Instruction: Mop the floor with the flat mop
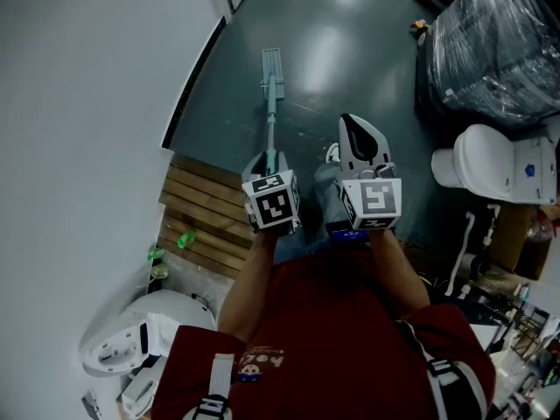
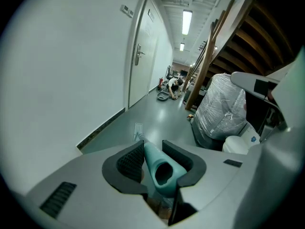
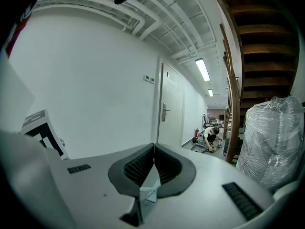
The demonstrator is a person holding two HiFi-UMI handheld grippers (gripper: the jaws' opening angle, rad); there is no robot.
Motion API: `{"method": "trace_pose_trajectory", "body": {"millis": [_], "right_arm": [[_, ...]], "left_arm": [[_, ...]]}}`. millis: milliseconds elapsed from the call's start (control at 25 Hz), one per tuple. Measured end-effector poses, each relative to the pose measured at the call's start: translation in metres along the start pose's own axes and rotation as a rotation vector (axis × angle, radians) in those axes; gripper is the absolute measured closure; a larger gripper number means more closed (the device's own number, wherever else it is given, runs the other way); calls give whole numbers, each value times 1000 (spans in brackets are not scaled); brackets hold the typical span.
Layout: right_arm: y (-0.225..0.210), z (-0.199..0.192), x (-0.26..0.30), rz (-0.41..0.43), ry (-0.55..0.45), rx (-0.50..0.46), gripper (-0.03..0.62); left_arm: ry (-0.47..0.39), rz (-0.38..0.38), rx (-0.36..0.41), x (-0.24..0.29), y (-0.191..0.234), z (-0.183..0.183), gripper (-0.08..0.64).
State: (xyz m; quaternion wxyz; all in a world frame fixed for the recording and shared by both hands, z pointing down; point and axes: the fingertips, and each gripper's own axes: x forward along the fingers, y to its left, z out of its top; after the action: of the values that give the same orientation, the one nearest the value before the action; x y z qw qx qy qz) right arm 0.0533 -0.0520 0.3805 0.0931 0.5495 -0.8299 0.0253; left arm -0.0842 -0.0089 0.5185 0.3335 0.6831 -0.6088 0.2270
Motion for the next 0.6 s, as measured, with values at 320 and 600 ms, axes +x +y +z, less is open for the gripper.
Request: {"method": "trace_pose_trajectory", "body": {"millis": [320, 600], "right_arm": [[-6, 8, 20, 7, -76, -2, 572], [-21, 7, 40, 23, -117, 20, 572]], "left_arm": [[0, 4, -1, 18, -3, 17, 426], [11, 8, 7, 41, -15, 32, 426]]}}
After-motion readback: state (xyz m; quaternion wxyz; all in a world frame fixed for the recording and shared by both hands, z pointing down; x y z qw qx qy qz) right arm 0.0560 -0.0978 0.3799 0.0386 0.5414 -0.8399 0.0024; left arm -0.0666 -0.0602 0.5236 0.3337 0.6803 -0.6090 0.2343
